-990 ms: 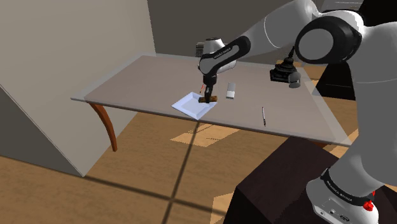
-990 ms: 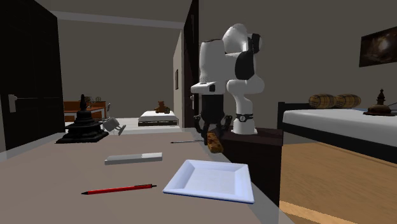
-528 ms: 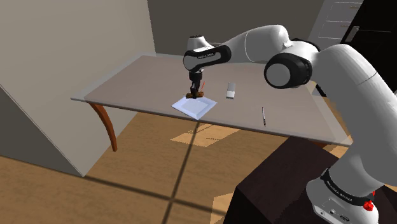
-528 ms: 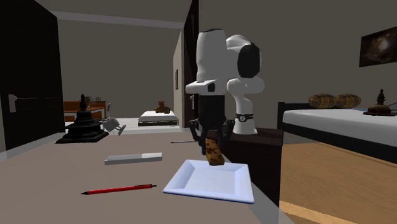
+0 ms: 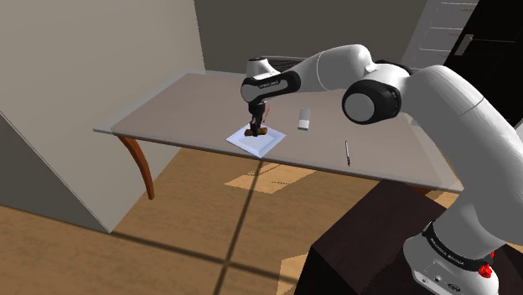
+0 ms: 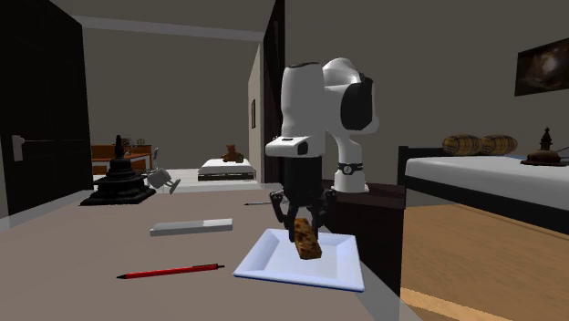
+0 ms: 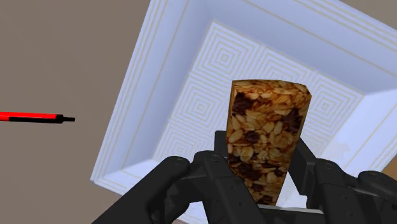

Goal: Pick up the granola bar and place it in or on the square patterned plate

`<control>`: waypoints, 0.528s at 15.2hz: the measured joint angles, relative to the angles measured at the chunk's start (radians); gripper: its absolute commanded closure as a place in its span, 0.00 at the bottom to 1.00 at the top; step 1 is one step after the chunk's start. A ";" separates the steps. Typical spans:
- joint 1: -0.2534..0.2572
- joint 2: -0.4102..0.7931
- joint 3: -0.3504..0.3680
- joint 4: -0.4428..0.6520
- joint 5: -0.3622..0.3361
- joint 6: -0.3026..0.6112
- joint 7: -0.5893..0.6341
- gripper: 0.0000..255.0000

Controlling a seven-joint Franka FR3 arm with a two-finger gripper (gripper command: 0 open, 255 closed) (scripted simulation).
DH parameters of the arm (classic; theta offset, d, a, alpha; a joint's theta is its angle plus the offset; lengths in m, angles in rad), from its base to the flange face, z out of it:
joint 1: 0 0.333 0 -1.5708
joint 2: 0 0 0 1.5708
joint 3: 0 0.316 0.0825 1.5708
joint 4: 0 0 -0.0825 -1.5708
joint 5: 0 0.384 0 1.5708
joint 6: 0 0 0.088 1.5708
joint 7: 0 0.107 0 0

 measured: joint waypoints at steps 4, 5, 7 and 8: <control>-0.001 0.032 0.001 0.001 0.001 0.031 -0.002 1.00; -0.002 0.040 0.001 0.008 0.001 0.032 -0.002 1.00; -0.002 0.045 0.001 0.011 0.001 0.034 -0.001 1.00; -0.002 0.045 0.002 0.010 0.001 0.035 -0.001 1.00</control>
